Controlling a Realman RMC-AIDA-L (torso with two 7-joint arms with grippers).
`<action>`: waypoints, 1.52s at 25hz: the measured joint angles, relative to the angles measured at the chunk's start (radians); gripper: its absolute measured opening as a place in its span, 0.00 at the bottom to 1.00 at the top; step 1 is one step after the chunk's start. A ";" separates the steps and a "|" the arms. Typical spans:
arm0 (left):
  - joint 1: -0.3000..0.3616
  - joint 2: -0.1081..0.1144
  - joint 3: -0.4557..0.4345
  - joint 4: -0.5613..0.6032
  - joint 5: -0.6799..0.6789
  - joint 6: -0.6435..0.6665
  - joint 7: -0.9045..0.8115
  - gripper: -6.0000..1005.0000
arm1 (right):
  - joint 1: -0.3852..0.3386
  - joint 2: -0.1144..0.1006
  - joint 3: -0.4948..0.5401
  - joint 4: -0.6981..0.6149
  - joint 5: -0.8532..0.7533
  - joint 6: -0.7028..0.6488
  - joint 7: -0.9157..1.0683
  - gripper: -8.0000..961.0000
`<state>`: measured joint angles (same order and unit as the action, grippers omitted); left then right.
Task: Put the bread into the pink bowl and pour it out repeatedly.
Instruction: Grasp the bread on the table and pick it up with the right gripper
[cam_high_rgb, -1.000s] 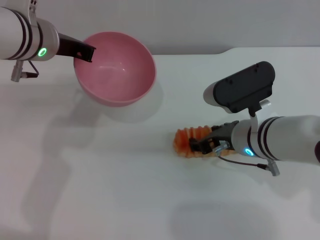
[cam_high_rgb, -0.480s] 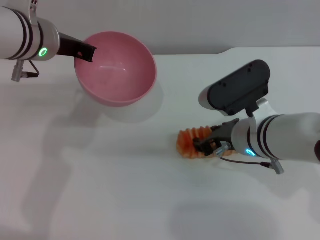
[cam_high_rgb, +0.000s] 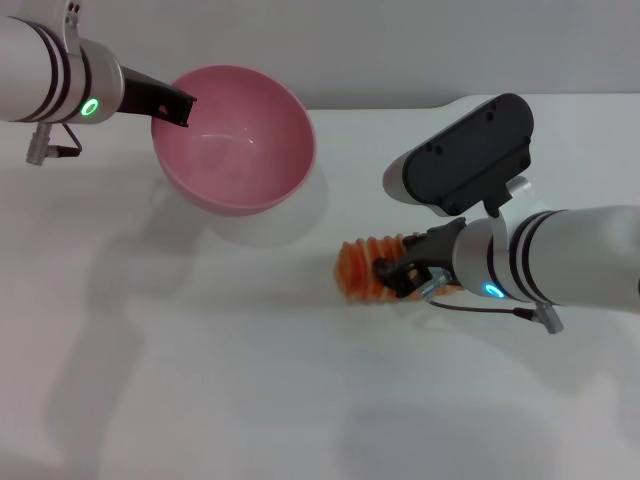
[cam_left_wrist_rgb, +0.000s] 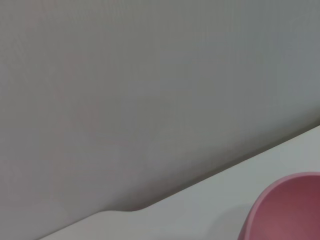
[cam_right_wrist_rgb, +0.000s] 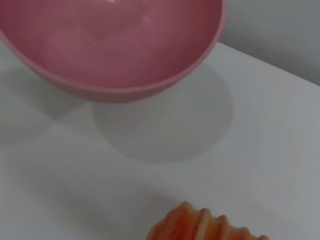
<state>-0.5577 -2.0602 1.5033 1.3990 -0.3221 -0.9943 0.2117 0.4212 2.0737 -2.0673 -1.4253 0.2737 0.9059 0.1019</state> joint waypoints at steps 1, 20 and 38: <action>0.000 0.000 0.000 0.000 0.000 0.000 0.000 0.05 | 0.000 0.000 0.000 -0.003 0.000 0.001 0.000 0.48; -0.001 0.000 0.003 0.000 0.000 0.000 0.000 0.05 | -0.005 0.001 0.009 -0.015 -0.019 0.012 0.006 0.05; -0.002 0.000 0.005 -0.002 0.000 0.000 0.000 0.05 | -0.005 0.003 0.031 -0.012 -0.026 0.009 0.018 0.44</action>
<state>-0.5600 -2.0602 1.5087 1.3974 -0.3221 -0.9941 0.2117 0.4158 2.0770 -2.0360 -1.4373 0.2472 0.9150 0.1195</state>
